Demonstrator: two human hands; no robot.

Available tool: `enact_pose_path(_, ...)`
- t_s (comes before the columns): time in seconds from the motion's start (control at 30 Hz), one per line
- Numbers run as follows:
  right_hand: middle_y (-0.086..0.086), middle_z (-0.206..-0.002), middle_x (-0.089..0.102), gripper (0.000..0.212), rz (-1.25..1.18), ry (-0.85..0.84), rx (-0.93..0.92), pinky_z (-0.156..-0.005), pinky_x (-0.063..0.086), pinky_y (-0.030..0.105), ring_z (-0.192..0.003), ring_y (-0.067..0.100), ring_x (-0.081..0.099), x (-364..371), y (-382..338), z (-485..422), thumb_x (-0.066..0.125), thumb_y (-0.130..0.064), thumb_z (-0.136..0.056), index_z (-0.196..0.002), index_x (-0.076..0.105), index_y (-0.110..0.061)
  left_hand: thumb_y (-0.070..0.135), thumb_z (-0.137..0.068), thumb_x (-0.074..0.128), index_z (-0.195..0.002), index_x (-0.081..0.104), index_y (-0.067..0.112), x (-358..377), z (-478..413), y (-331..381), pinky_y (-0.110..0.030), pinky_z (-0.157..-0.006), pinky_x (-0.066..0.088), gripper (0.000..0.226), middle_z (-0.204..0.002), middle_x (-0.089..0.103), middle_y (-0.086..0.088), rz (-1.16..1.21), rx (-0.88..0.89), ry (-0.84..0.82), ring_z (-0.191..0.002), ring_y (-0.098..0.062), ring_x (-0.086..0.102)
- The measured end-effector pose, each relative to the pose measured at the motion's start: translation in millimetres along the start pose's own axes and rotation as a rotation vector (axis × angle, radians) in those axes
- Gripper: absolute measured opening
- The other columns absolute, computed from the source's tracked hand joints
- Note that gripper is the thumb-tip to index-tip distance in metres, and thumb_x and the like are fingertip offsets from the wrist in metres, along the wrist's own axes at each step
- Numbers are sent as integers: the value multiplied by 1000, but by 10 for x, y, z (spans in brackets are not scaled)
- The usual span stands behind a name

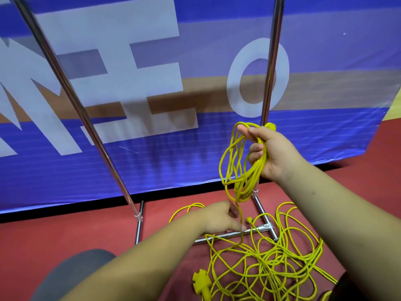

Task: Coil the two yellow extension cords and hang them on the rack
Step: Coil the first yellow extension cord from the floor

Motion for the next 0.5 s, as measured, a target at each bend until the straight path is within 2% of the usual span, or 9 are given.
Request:
enact_pose_path(0.07, -2, -105, 81, 7, -8, -17, 8, -37, 32, 13, -41, 2, 42, 24, -19, 16, 56, -11, -103, -104, 63, -13, 39, -88, 81, -151, 47, 23, 42, -19, 62, -28, -99, 47, 74, -147, 58, 3, -39, 41, 0, -125, -20, 61)
enact_pose_path(0.1, -2, -94, 79, 8, -7, -24, 12, -37, 32, 14, -41, 2, 42, 33, -26, 20, 55, -10, -102, -105, 62, -12, 37, -90, 80, -152, 47, 26, 97, -29, 90, -27, -100, 45, 71, -147, 59, 1, -71, 68, -27, -127, -20, 60)
enact_pose_path(0.13, -3, -84, 75, 8, -6, -34, 15, -36, 31, 15, -42, 3, 42, 43, -33, 26, 55, -9, -101, -103, 62, -12, 33, -91, 79, -150, 52, 28, 177, -41, 99, -26, -97, 45, 64, -141, 63, -3, -114, 89, -70, -121, -22, 62)
enact_pose_path(0.2, -5, -73, 64, 10, -9, -60, 22, -36, 29, 16, -42, 4, 39, 64, -50, 50, 52, -8, -98, -98, 62, -11, 24, -95, 75, -140, 62, 23, 379, -52, 72, -24, -86, 44, 47, -116, 69, -7, -169, 116, -192, -99, -18, 62)
enact_pose_path(0.27, -6, -71, 57, 13, -7, -77, 25, -35, 25, 17, -39, 5, 34, 59, -80, 90, 50, -9, -94, -96, 62, -11, 18, -98, 72, -134, 67, 16, 588, -47, -28, -22, -81, 44, 37, -94, 64, 4, -182, 98, -322, -87, -10, 56)
enact_pose_path(0.3, -7, -70, 54, 14, -2, -80, 27, -35, 23, 17, -38, 5, 31, 44, -95, 106, 49, -9, -93, -96, 62, -12, 15, -99, 70, -134, 67, 16, 672, -45, -94, -21, -83, 45, 35, -94, 63, 7, -197, 83, -369, -87, -8, 56)
enact_pose_path(0.4, -9, -66, 46, 12, -4, -82, 44, -33, 22, 19, -36, 4, 28, -31, -128, 135, 49, -12, -95, -99, 60, -14, 10, -101, 65, -141, 62, 15, 886, -31, -321, -30, -100, 45, 41, -121, 68, -2, -305, 36, -474, -104, -12, 56)
enact_pose_path(0.5, -9, -60, 40, 12, 20, -96, 41, -31, 20, 19, -34, 4, 26, -95, -149, 130, 56, -24, -103, -96, 62, -17, 18, -102, 65, -146, 59, 21, 1013, -28, -591, -32, -100, 46, 44, -138, 66, -9, -508, -34, -529, -112, -20, 60)
Point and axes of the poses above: each hand's wrist, its own z-axis away from the middle knuckle, its own x-axis out of the palm, y = z × x, the point moved 9 cm from there along -z, towards the middle knuckle
